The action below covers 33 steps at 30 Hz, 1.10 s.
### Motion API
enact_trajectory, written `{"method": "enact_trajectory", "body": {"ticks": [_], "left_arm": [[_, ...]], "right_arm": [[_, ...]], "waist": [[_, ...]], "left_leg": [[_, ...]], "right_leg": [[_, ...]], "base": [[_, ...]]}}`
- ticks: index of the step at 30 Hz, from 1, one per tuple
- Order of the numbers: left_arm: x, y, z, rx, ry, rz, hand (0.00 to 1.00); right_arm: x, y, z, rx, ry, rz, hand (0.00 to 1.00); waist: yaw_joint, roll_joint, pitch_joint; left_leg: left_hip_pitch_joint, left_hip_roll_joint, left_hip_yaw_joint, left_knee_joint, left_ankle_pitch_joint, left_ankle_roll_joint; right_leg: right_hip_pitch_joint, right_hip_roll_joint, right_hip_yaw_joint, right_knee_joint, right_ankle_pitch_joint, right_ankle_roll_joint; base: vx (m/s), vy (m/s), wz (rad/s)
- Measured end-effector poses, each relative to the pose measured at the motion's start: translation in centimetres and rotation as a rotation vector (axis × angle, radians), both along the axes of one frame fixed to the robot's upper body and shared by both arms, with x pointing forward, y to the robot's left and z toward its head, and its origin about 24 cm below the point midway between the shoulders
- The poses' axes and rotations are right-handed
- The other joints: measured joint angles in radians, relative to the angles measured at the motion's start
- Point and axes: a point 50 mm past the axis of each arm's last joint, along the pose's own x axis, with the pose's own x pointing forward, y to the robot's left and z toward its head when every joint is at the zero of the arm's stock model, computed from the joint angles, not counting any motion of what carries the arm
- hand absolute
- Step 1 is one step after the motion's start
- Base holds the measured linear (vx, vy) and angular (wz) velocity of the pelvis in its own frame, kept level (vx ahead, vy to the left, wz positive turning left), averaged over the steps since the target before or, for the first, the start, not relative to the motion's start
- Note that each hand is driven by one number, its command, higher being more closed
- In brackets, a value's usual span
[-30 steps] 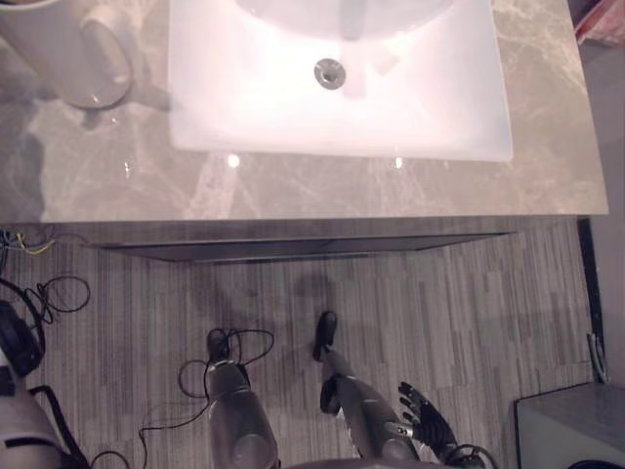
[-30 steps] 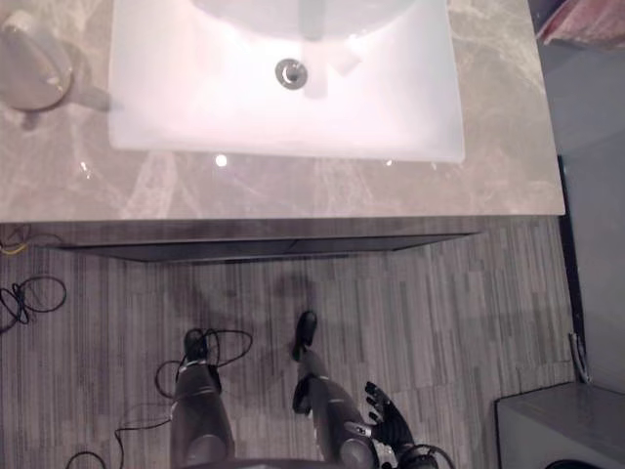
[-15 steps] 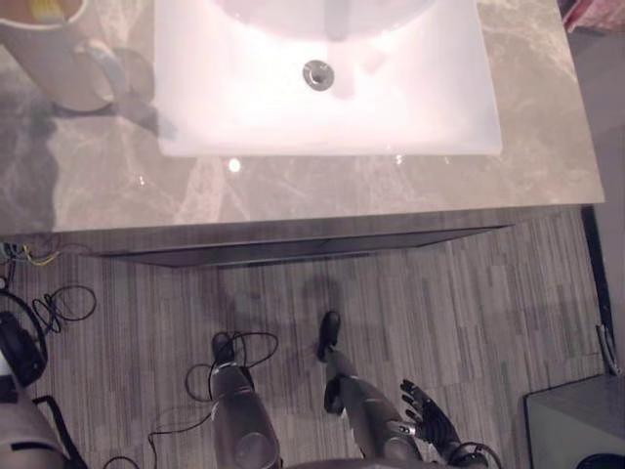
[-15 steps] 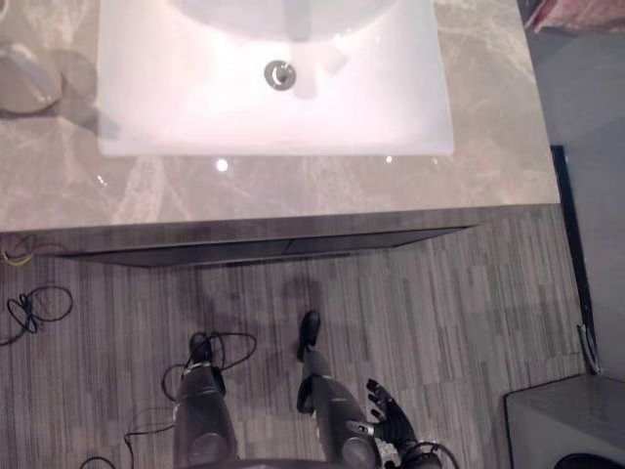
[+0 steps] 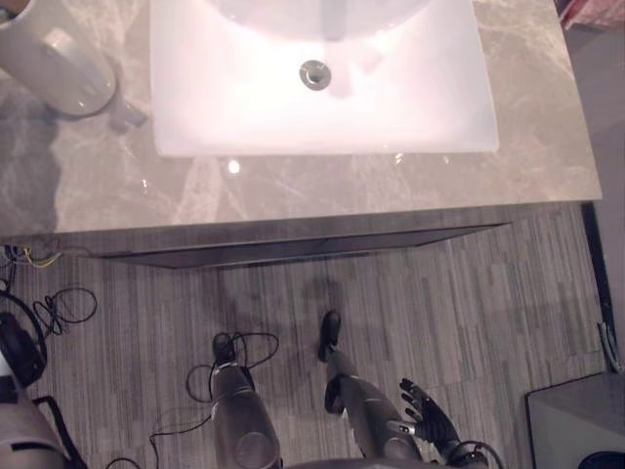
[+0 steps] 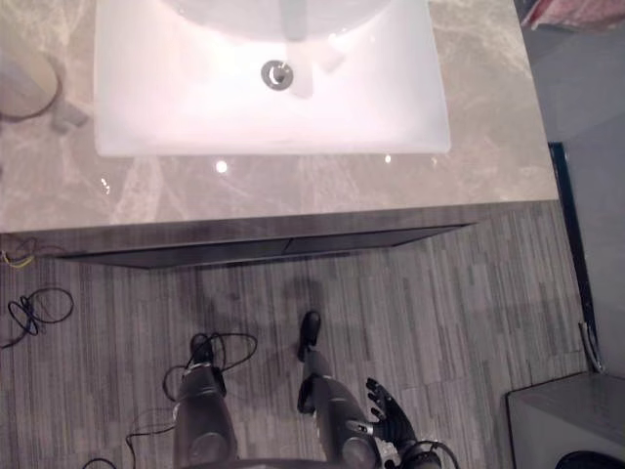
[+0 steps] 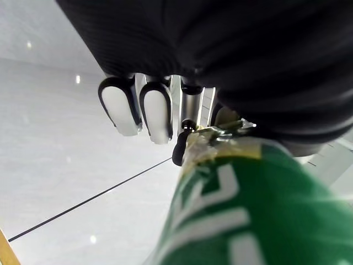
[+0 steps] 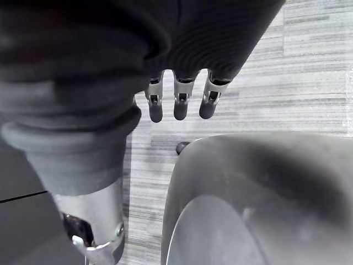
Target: Organize washtable
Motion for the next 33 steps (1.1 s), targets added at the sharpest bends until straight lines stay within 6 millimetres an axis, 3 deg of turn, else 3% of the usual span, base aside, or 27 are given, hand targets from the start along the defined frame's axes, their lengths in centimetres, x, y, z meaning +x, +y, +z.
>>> {"method": "enact_trajectory", "body": {"ticks": [11, 20, 25, 33], "left_arm": [[0.4, 0.1, 0.0, -0.003, 0.022, 0.003, 1.0], [1.3, 0.4, 1.4, -0.014, 0.093, 0.028, 1.0], [0.4, -0.6, 3.2, 0.04, 0.065, 0.048, 1.0], [0.6, -1.3, 3.7, 0.09, 0.1, 0.064, 1.0]], "right_arm": [[0.1, -0.1, 0.1, 0.0, -0.006, -0.003, 0.0], [0.2, -0.9, 0.3, -0.016, -0.014, -0.022, 0.0], [-0.4, -2.4, 0.5, -0.037, -0.006, -0.047, 0.0], [-1.3, -3.5, 0.4, -0.04, 0.028, -0.072, 0.0]], "waist": [[0.0, 0.0, -0.001], [0.0, -0.001, -0.005], [-0.001, -0.002, -0.008], [-0.002, -0.002, -0.038]], "left_leg": [[-0.008, 0.003, 0.002, 0.017, -0.003, 0.001], [-0.04, 0.006, -0.001, 0.038, -0.008, 0.005], [-0.052, 0.02, -0.002, 0.056, -0.023, 0.006], [-0.071, 0.017, -0.012, 0.056, -0.022, 0.006]], "right_leg": [[-0.004, 0.001, 0.0, 0.0, 0.001, -0.02], [-0.025, 0.001, -0.001, 0.0, 0.006, -0.024], [-0.026, 0.007, 0.0, 0.0, 0.006, -0.023], [-0.039, 0.007, -0.003, 0.0, 0.006, -0.023]], "base": [[0.0, 0.0, 0.0], [0.02, 0.021, 0.0], [0.03, 0.037, -0.03], [0.04, 0.042, 0.02]]}}
